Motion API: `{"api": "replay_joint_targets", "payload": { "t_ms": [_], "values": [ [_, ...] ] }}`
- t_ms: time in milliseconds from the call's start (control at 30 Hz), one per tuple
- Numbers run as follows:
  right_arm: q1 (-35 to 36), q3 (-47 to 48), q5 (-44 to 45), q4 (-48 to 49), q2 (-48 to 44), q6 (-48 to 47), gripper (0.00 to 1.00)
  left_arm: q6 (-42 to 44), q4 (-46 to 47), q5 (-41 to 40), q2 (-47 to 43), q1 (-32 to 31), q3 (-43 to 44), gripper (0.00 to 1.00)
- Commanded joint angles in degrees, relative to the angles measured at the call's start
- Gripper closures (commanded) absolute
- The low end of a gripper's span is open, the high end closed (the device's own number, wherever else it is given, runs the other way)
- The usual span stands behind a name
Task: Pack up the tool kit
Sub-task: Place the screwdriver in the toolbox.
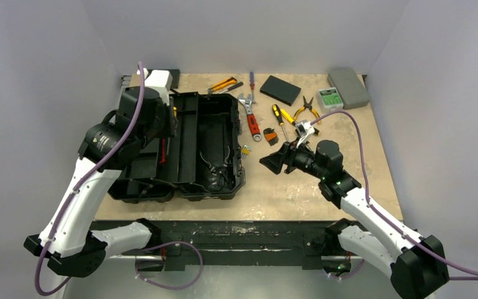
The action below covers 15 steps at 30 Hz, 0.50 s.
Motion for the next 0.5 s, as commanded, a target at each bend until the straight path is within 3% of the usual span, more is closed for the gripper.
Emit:
{"api": "replay_joint_targets", "payload": {
  "t_ms": [0,200,467],
  "values": [
    [0.1,-1.0,3.0,0.1,-0.8,-1.9,0.36,6.5,-7.4,-17.6,1.4,0.6,4.2,1.00],
    [0.1,-3.6,7.4,-0.6,-1.2,-3.0,0.38,12.5,-7.6,-31.5,6.2,2.4,3.6,1.00],
    [0.1,-6.9,11.4,-0.7,-1.6,-4.4,0.39,11.8,-6.3,-26.4,13.0,10.9,1.5,1.00]
  ]
}}
